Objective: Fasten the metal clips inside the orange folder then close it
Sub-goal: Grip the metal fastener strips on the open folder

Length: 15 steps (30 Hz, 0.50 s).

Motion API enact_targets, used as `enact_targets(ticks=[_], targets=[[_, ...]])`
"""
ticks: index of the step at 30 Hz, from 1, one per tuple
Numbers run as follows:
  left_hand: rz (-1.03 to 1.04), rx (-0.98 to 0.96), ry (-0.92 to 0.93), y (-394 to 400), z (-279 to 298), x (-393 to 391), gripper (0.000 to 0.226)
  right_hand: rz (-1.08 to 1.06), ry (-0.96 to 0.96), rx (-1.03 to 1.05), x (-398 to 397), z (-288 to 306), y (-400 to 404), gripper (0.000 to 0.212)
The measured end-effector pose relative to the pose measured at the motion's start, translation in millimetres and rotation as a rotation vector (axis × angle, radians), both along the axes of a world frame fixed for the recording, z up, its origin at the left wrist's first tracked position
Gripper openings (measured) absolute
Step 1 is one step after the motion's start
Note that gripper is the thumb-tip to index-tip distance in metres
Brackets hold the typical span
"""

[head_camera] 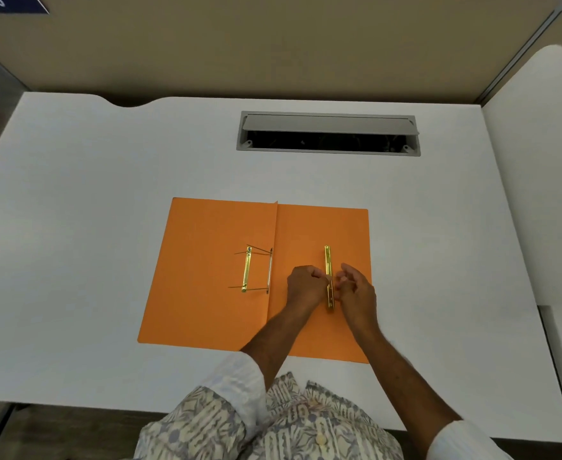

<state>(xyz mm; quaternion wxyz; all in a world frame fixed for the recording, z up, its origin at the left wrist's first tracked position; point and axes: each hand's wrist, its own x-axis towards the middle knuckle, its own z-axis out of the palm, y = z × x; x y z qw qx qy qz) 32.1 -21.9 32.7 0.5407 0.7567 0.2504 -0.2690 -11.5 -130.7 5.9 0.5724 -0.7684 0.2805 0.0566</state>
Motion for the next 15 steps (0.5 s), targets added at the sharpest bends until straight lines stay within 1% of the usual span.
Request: enact_targets(ticks=[3, 6, 7, 10, 15], targets=[[-0.015, -0.091, 0.008, 18.8, 2.7, 0.6, 0.013, -0.022, 0.026, 0.131, 8.4, 5.9, 3.7, 0.026], [-0.033, -0.085, -0.053, 38.1, 8.5, -1.4, 0.005, -0.003, 0.012, 0.218, 14.8, 12.3, 16.5, 0.021], [-0.037, -0.07, -0.078, 44.3, 11.2, -2.3, 0.004, -0.001, 0.012, 0.234, 16.7, 13.7, 22.0, 0.02], [-0.085, 0.043, -0.167, 59.9, 18.8, -4.4, 0.015, 0.007, 0.016, 0.275, 22.0, 16.8, 38.5, 0.017], [-0.138, 0.188, -0.274, 91.8, 27.3, -3.4, 0.016, 0.084, 0.009, 0.344, 36.2, 23.9, 73.6, 0.012]])
